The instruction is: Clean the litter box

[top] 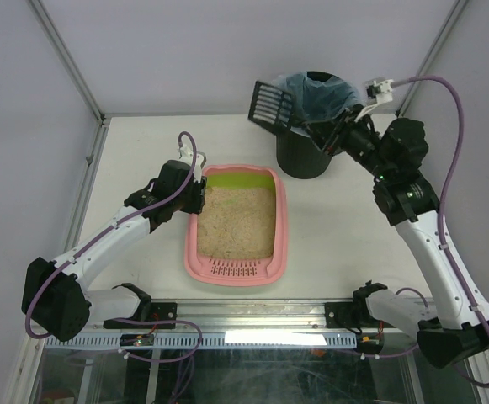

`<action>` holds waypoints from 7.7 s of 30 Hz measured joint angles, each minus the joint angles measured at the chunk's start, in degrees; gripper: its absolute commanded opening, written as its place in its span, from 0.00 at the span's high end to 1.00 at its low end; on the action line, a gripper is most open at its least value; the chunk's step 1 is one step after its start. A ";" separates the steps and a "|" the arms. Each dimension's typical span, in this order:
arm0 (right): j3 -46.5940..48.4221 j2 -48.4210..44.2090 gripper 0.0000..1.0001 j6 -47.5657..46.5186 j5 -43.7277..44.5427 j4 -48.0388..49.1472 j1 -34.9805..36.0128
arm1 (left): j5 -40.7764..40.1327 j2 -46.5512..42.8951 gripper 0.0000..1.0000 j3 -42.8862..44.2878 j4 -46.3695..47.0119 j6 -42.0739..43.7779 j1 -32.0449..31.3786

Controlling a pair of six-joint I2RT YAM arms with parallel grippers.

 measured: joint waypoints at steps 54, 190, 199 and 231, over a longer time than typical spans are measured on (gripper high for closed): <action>-6.27 36.48 1.00 31.85 4.90 -17.11 36.22 | -2.27 -0.15 0.65 0.00 -0.81 0.96 0.79; -56.76 -25.51 1.00 56.74 3.76 20.52 14.62 | 8.94 -5.20 0.66 -5.55 0.70 -11.41 0.26; -55.98 -25.07 1.00 55.95 3.02 18.75 14.29 | 8.76 -6.05 0.55 -5.57 0.46 -11.67 -0.17; -29.18 -3.58 1.00 42.56 19.19 -13.31 33.05 | 8.50 -10.25 0.64 -6.69 -2.67 -11.98 -0.50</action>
